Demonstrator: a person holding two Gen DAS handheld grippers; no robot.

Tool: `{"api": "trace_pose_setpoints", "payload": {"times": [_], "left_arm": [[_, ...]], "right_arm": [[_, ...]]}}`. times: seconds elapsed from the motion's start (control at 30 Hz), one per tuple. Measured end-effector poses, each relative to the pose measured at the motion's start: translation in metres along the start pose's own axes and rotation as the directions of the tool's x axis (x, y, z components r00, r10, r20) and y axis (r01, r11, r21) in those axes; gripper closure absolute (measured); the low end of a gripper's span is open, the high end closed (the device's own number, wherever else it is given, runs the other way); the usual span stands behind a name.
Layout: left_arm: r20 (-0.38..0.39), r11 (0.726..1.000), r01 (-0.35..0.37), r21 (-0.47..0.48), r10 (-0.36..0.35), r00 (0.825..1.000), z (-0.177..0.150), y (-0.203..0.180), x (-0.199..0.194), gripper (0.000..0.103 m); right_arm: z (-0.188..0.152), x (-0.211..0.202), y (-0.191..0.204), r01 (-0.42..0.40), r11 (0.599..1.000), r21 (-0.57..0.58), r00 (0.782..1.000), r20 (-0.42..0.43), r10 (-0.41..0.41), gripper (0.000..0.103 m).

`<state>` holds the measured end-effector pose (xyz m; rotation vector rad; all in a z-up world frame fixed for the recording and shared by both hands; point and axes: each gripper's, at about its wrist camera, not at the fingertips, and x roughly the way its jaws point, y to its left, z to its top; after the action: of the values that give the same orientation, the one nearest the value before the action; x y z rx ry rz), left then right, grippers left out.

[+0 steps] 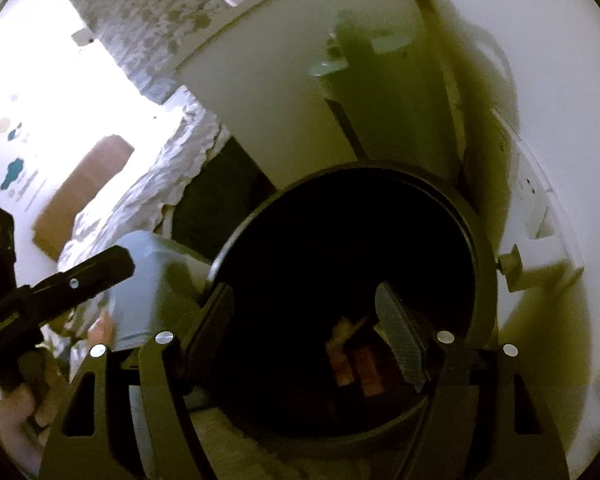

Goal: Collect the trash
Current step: 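Carry the paper bag and carton to the bin and release both, then grasp the green tube package with left tool while right grasps clear plastic tray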

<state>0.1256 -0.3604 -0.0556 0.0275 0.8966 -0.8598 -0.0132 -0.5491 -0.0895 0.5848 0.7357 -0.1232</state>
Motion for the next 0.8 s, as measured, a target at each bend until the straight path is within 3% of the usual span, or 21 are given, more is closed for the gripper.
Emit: {"api": "trace_pose_setpoints", "payload": {"times": [0.07, 0.23, 0.33, 0.43, 0.5, 0.57, 0.7, 0.8], "left_arm": [[0.026, 1.0, -0.012, -0.01, 0.013, 1.0, -0.004, 0.008, -0.021, 0.052], [0.103, 0.997, -0.077, -0.026, 0.079, 0.991, -0.024, 0.038, -0.086, 0.04], [0.126, 0.99, -0.141, -0.025, 0.143, 0.982, -0.04, 0.065, -0.124, 0.038], [0.136, 0.973, -0.231, 0.001, 0.229, 0.964, -0.059, 0.101, -0.163, 0.026], [0.129, 0.957, -0.29, 0.036, 0.283, 0.95, -0.07, 0.124, -0.184, 0.024], [0.099, 0.921, -0.376, 0.1, 0.367, 0.925, -0.085, 0.15, -0.202, 0.024], [0.045, 0.894, -0.408, 0.188, 0.407, 0.912, -0.1, 0.191, -0.216, 0.024], [-0.002, 0.89, -0.388, 0.24, 0.4, 0.917, -0.104, 0.214, -0.212, 0.024]], "right_arm": [[0.003, -0.004, 0.014, -0.022, 0.999, -0.03, 1.0, -0.001, 0.022, 0.03], [0.014, -0.009, 0.063, -0.142, 0.976, -0.165, 0.99, -0.035, 0.138, 0.024], [0.019, -0.009, 0.114, -0.236, 0.914, -0.331, 0.972, -0.102, 0.214, 0.023], [0.021, -0.007, 0.168, -0.321, 0.811, -0.488, 0.947, -0.176, 0.269, 0.022], [0.021, 0.0, 0.205, -0.379, 0.722, -0.578, 0.925, -0.252, 0.283, 0.018], [0.019, 0.01, 0.237, -0.407, 0.631, -0.66, 0.913, -0.309, 0.265, 0.018], [0.008, 0.043, 0.292, -0.459, 0.434, -0.775, 0.888, -0.421, 0.187, 0.018], [-0.001, 0.075, 0.322, -0.493, 0.322, -0.808, 0.867, -0.488, 0.105, 0.018]]}}
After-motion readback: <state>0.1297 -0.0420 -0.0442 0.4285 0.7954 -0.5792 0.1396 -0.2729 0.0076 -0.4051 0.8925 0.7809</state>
